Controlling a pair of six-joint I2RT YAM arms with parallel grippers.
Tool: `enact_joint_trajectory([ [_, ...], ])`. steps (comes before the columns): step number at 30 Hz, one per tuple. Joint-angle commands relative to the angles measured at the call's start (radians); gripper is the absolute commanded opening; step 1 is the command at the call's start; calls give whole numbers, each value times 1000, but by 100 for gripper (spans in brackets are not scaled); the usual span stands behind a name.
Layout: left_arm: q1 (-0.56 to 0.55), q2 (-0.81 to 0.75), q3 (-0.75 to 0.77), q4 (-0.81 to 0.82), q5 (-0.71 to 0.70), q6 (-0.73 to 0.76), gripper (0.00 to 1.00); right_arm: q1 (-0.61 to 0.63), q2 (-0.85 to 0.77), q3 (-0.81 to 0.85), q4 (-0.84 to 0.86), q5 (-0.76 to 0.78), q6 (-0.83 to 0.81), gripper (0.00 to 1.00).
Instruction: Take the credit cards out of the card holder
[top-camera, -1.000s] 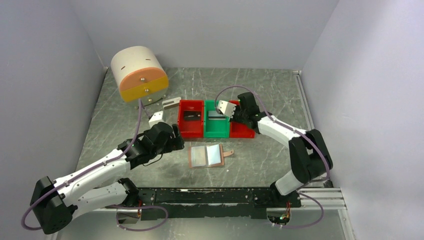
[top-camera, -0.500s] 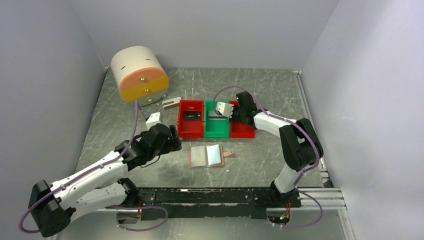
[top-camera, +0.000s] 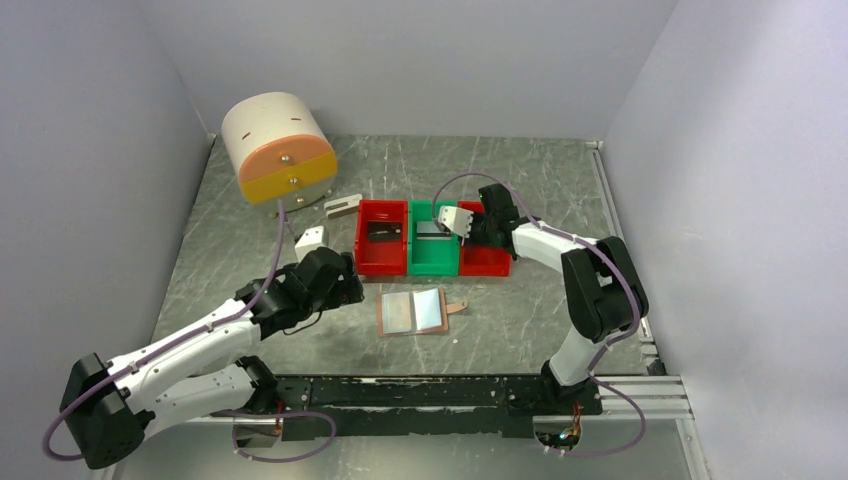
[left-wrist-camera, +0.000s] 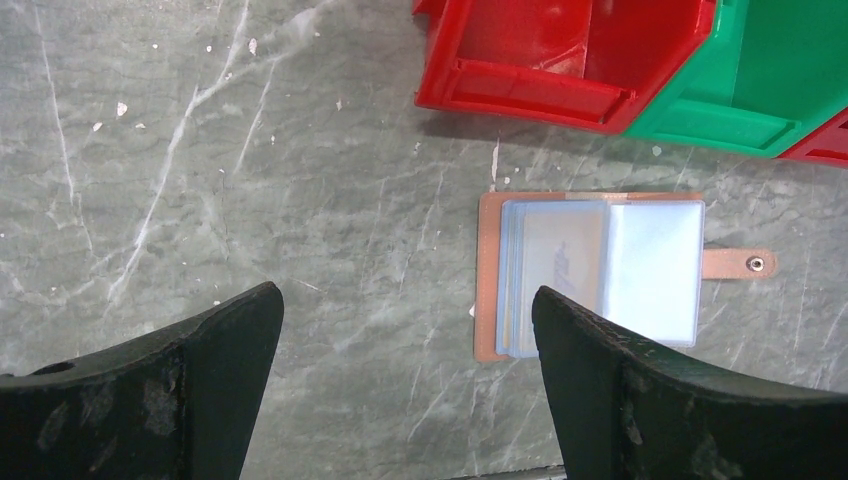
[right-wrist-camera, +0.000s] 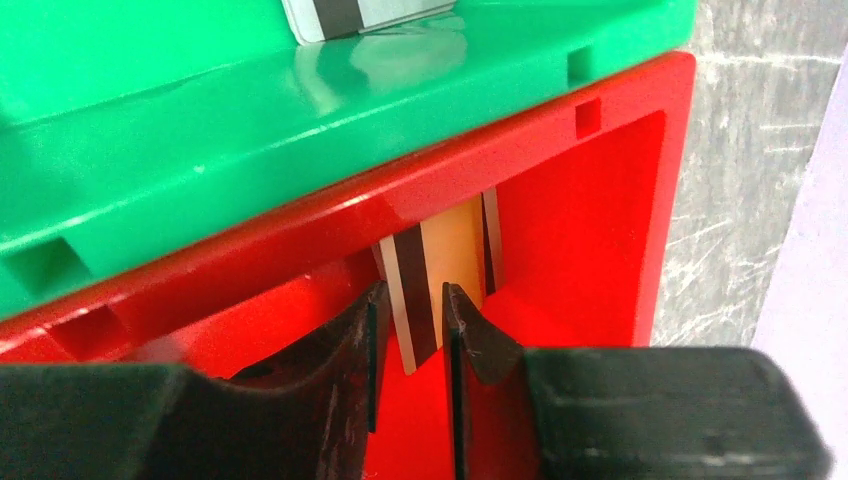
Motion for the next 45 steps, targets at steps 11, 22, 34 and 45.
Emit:
enact_joint_trajectory([
  [11, 6, 11, 7, 15, 5, 5, 100, -14, -124, -16, 52, -45, 181, 38],
  [22, 6, 4, 11, 26, -3, -5, 99, -23, -307, -25, 85, 182, 1303, 68],
  [34, 5, -28, 10, 16, -47, -41, 99, -21, -265, -66, -138, 196, 1550, 28],
  [45, 6, -36, 15, 10, -48, -37, 98, 4, -65, -4, -125, 271, 1560, 16],
])
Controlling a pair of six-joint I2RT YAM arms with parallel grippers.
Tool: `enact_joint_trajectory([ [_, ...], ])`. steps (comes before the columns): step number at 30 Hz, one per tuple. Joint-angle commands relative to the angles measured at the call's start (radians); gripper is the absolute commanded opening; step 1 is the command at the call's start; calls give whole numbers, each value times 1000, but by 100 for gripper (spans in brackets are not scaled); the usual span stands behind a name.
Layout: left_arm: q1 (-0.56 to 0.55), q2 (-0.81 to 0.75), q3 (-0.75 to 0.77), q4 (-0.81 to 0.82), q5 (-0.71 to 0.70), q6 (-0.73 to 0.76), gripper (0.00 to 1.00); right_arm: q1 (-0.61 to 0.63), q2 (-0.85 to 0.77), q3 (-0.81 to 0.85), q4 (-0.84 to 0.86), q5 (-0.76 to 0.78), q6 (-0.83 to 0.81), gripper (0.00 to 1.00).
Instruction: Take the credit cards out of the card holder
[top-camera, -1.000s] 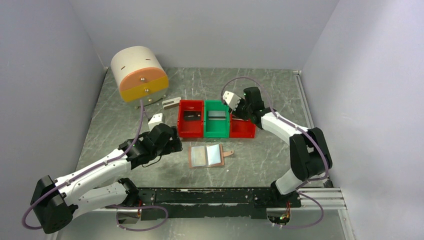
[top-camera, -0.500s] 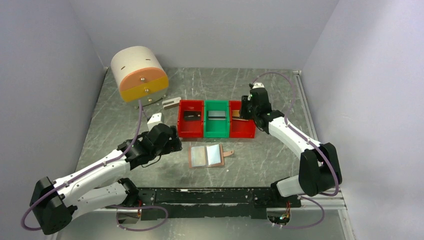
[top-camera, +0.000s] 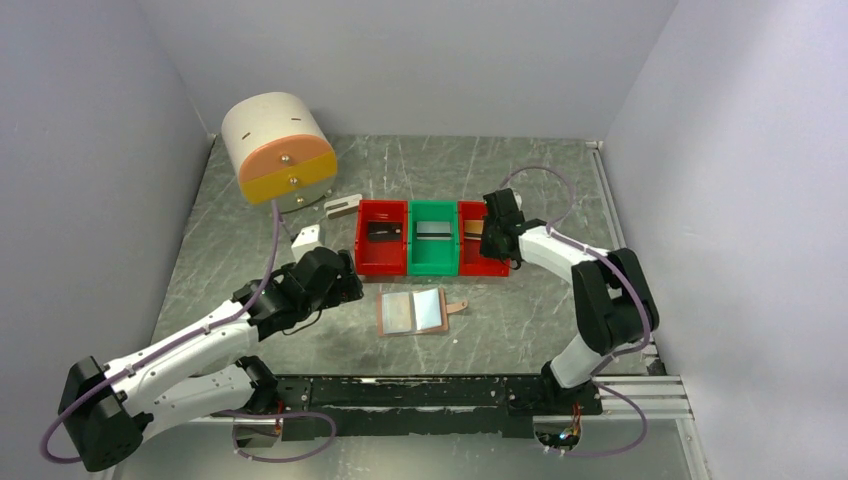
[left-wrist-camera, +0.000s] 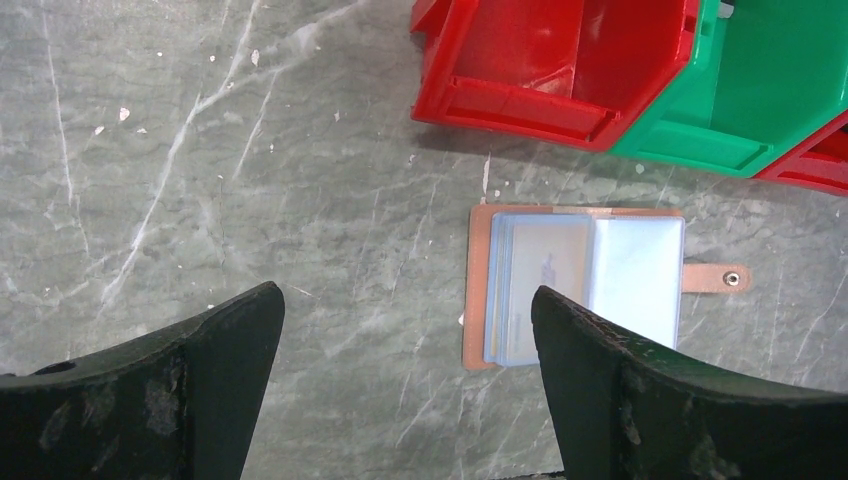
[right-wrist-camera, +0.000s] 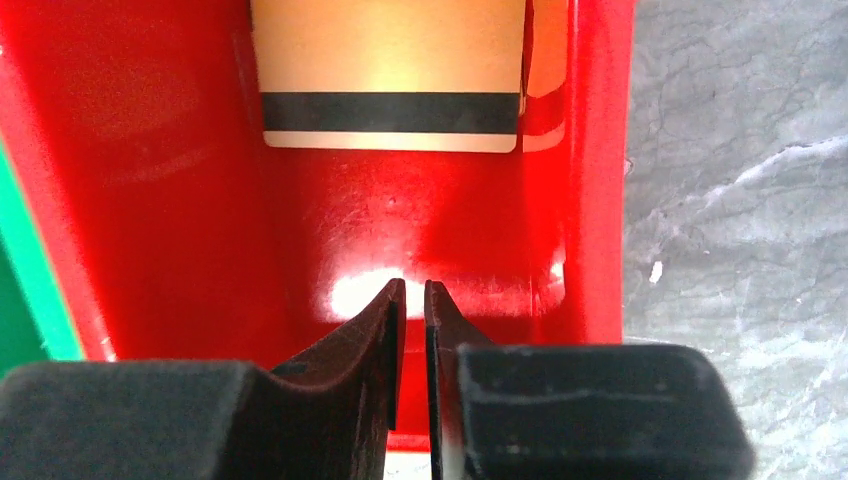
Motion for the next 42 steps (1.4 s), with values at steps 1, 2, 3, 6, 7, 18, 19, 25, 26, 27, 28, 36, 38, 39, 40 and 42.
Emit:
enact_joint_trajectory([
  [1, 6, -20, 15, 0, -29, -9, 98, 19, 56, 48, 11, 79, 17, 16],
  [2, 6, -23, 13, -4, -30, -12, 98, 26, 65, 48, 22, 93, 13, 16],
  [3, 6, -25, 11, -4, -31, -14, 98, 34, 74, 49, 29, 104, 10, 15],
  [6, 5, -36, 8, -12, -32, -21, 98, 53, 105, 68, 27, 148, 3, 15],
  [7, 5, -40, 7, -15, -33, -21, 98, 54, 116, 74, 26, 159, 3, 15],
  [18, 6, -57, -4, -30, -33, -27, 97, 54, 180, 80, 118, 234, -28, 15],
  [19, 5, -56, -7, -26, -28, -30, 97, 54, 189, 82, 119, 226, -39, 15],
  [25, 6, -43, -4, -19, -19, -33, 97, 53, 188, 112, 140, 236, -62, 16],
  [26, 5, -43, -3, -20, -21, -30, 97, 53, 187, 117, 139, 240, -66, 16],
  [27, 6, -43, -3, -20, -21, -28, 97, 53, 190, 120, 137, 243, -70, 17],
  [28, 6, -43, -4, -19, -22, -26, 97, 55, 194, 121, 139, 250, -76, 17],
  [36, 6, -35, -10, -7, -13, -21, 97, 57, 106, 94, 134, 216, -92, 21],
  [38, 6, -31, -12, 3, -6, -17, 97, 57, 36, 95, 136, 187, -99, 29],
  [39, 6, -27, -11, 5, -6, -16, 97, 57, 9, 94, 131, 169, -102, 32],
  [40, 6, -24, -9, 5, -6, -14, 97, 58, -21, 94, 123, 153, -103, 35],
  [42, 6, -18, -1, 2, -11, -16, 97, 60, -86, 67, 103, 122, -90, 38],
])
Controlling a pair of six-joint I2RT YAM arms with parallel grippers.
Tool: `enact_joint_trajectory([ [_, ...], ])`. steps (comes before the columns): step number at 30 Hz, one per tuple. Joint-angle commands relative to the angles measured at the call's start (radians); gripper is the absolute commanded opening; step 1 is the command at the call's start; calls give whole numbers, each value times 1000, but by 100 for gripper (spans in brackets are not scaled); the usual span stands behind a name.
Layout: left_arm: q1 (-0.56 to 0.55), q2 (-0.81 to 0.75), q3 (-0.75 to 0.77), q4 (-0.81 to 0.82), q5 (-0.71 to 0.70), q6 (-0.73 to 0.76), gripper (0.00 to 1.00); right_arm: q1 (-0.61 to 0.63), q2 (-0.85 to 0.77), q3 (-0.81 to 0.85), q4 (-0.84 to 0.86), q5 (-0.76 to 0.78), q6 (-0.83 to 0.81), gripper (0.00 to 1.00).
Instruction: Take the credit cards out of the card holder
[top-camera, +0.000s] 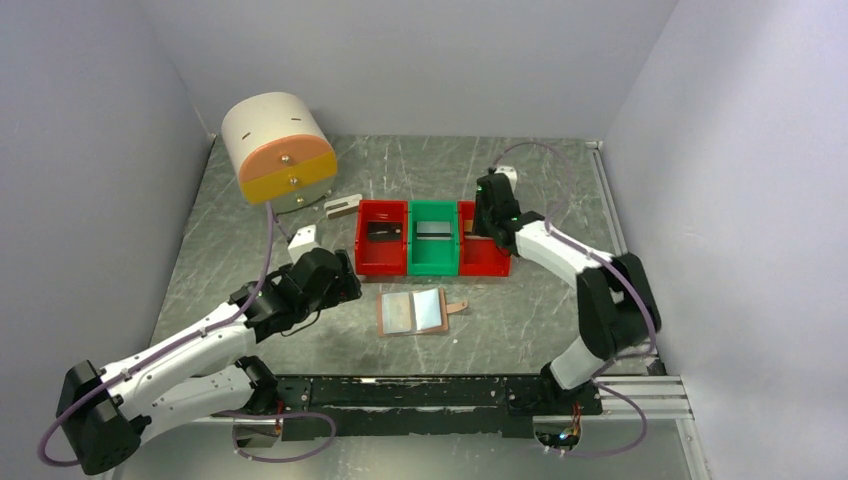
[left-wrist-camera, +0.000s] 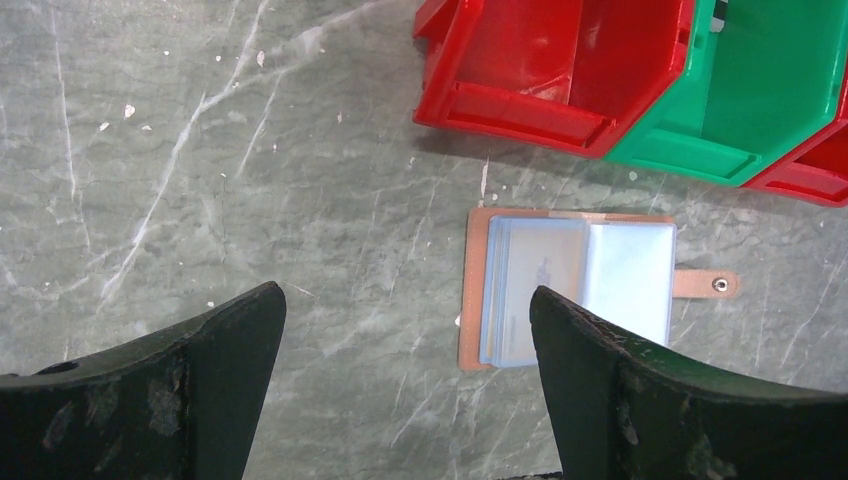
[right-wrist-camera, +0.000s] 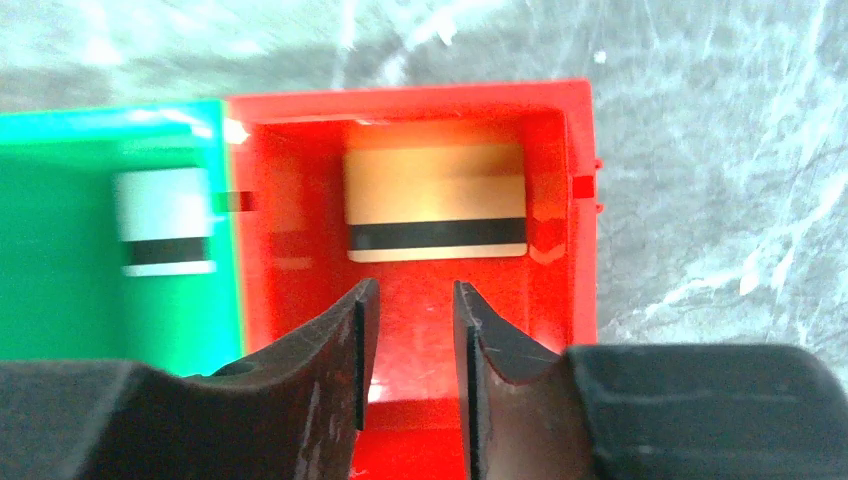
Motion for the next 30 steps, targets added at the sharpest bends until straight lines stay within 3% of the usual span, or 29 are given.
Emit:
enact_joint_trajectory([
  [1, 5, 11, 4, 9, -3, 5, 97, 10, -164, -37, -2, -73, 7, 38],
  [7, 5, -1, 5, 0, -27, -15, 99, 86, -329, -155, 3, -167, 126, 47],
  [13, 6, -43, -13, -3, -52, -36, 100, 343, -386, -225, -46, 7, 243, 53],
  [19, 6, -66, -17, -24, -71, -63, 100, 518, -363, -251, -63, 98, 344, 57],
  [30, 6, -64, -15, -39, -74, -91, 100, 668, -210, -168, -73, 119, 380, 62],
])
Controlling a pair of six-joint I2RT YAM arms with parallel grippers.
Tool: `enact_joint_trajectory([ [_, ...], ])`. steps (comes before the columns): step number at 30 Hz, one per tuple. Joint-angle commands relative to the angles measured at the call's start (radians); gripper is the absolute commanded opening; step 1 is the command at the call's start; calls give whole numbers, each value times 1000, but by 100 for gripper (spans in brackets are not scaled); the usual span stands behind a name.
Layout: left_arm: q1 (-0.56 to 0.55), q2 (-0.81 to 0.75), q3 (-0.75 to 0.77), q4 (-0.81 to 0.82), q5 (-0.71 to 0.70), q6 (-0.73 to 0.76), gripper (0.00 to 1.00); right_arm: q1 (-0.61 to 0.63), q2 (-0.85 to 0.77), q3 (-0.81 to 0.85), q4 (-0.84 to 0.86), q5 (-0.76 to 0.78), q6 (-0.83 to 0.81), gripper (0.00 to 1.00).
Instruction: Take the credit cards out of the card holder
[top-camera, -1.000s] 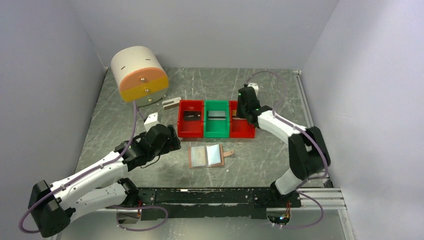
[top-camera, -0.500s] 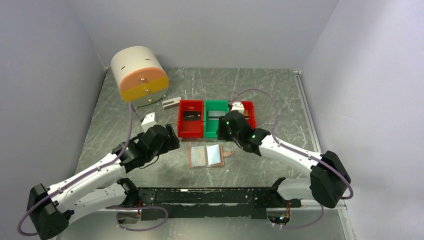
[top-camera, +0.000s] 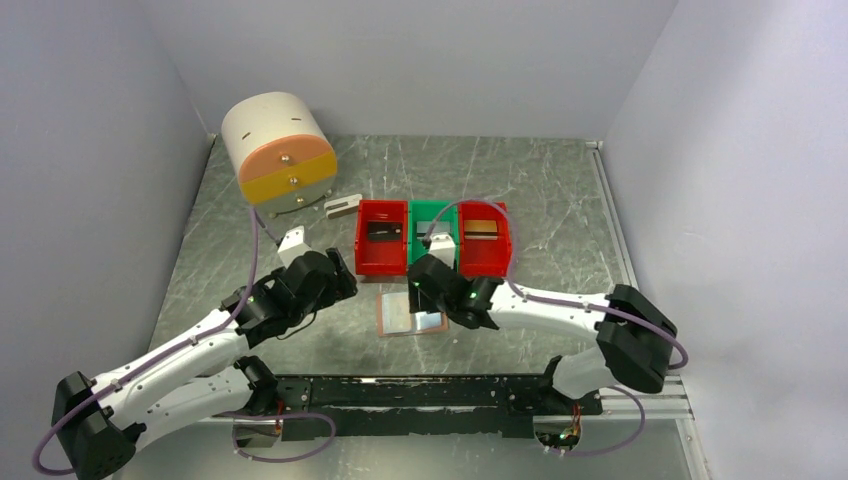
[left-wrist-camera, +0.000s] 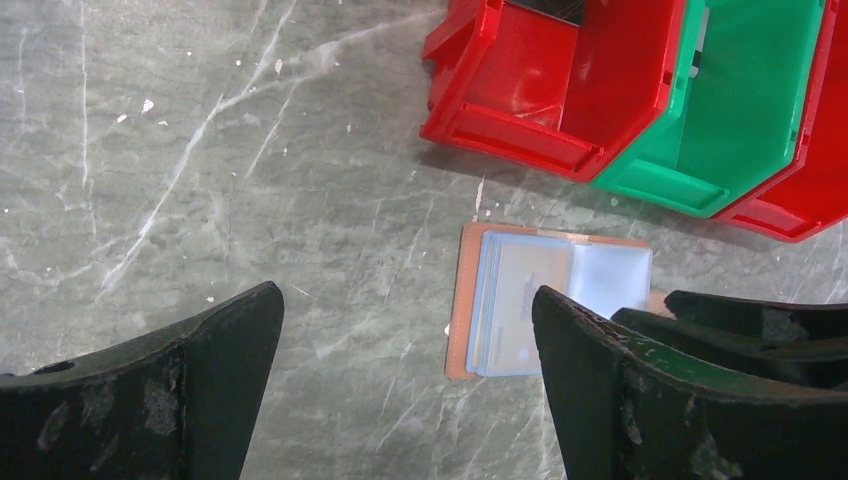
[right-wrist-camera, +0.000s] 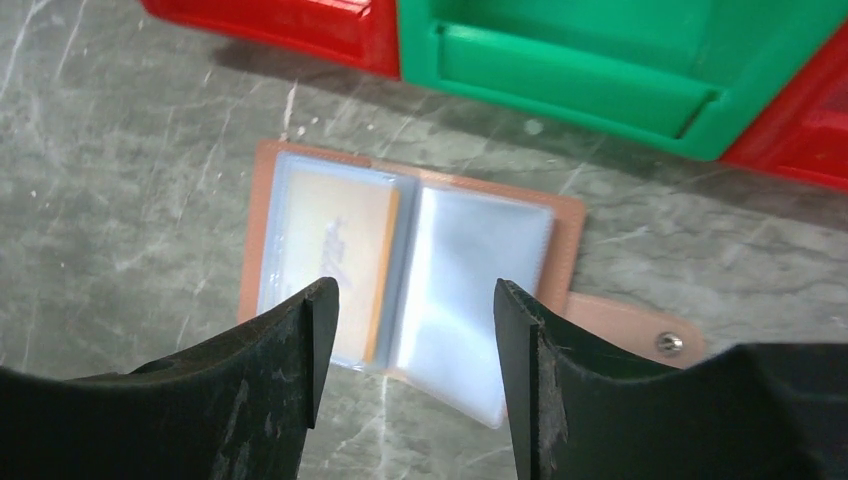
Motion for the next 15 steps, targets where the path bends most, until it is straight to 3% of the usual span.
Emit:
enact_joint_trajectory([
  [1, 5, -7, 0, -27, -40, -22, 99, 49, 58, 48, 6, 25, 35, 63],
  [15, 6, -53, -12, -52, -75, -53, 100, 119, 257, 158, -39, 32, 48, 65],
])
